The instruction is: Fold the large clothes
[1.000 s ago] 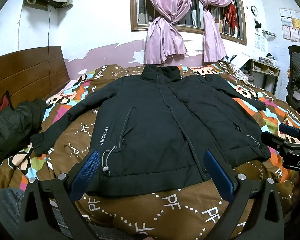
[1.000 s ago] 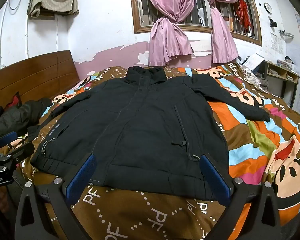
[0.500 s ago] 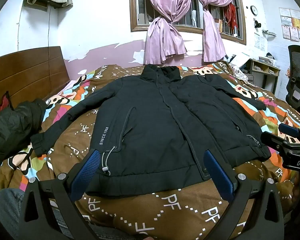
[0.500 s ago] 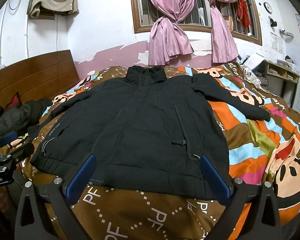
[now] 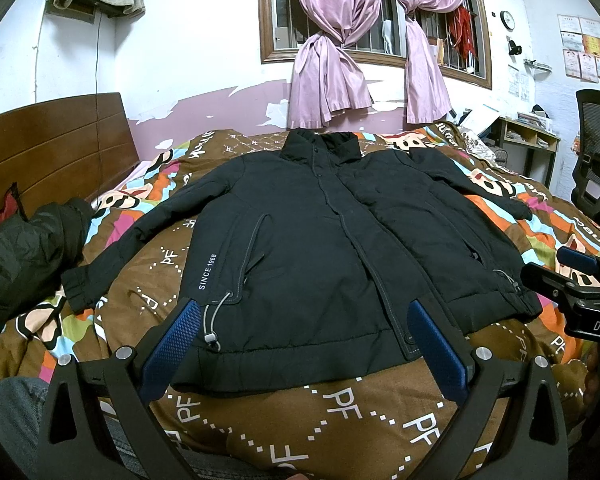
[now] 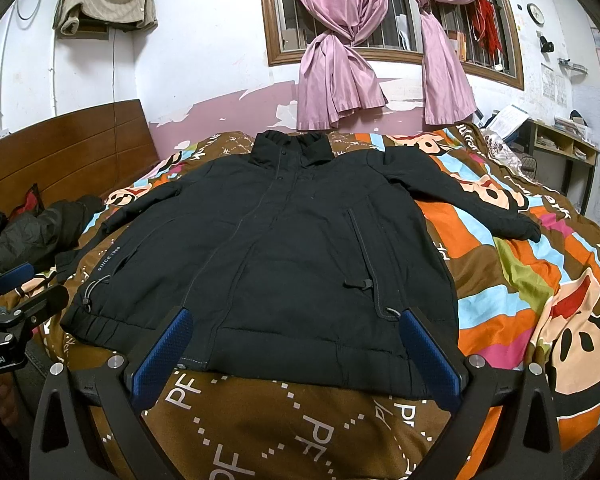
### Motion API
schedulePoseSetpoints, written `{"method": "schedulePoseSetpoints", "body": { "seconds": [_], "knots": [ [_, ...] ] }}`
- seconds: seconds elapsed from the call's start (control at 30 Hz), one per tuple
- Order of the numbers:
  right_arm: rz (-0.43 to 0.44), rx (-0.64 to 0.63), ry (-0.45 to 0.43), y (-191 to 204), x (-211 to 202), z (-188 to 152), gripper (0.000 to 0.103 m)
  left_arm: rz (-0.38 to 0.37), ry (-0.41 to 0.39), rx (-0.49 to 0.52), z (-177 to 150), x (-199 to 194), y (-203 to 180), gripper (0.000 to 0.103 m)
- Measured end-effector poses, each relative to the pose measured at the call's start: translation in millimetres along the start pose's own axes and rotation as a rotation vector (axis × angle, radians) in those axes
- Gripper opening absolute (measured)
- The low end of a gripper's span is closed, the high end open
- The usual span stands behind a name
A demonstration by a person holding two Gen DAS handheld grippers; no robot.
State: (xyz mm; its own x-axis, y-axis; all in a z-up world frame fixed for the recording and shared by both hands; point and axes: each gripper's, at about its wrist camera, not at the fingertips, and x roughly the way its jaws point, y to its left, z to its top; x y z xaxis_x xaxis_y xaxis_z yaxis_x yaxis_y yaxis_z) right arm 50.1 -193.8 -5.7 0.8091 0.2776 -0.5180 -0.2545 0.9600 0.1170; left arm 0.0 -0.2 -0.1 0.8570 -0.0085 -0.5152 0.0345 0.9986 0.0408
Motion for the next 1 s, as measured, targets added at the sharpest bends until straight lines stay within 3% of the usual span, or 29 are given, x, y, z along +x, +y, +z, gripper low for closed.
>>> {"method": "schedulePoseSetpoints", "body": {
  "seconds": [0.37,0.6,1.0],
  "knots": [
    [-0.003,0.002,0.005,-1.0,0.4,1.9,0.103,0.000,0.005,0.001,0.3,0.8,-0.3,0.101],
    [-0.092,0.002,0.061,-0.4,9.1,5.6,0.103,-0.028,0.060,-0.059,13.9,10.7,9.7,0.101],
    [-0.172,-0.073,0.047,-9.7,15.1,77.0,0.103,0.019,0.066,-0.113,79.7,39.0,29.8,0.101]
  ]
}}
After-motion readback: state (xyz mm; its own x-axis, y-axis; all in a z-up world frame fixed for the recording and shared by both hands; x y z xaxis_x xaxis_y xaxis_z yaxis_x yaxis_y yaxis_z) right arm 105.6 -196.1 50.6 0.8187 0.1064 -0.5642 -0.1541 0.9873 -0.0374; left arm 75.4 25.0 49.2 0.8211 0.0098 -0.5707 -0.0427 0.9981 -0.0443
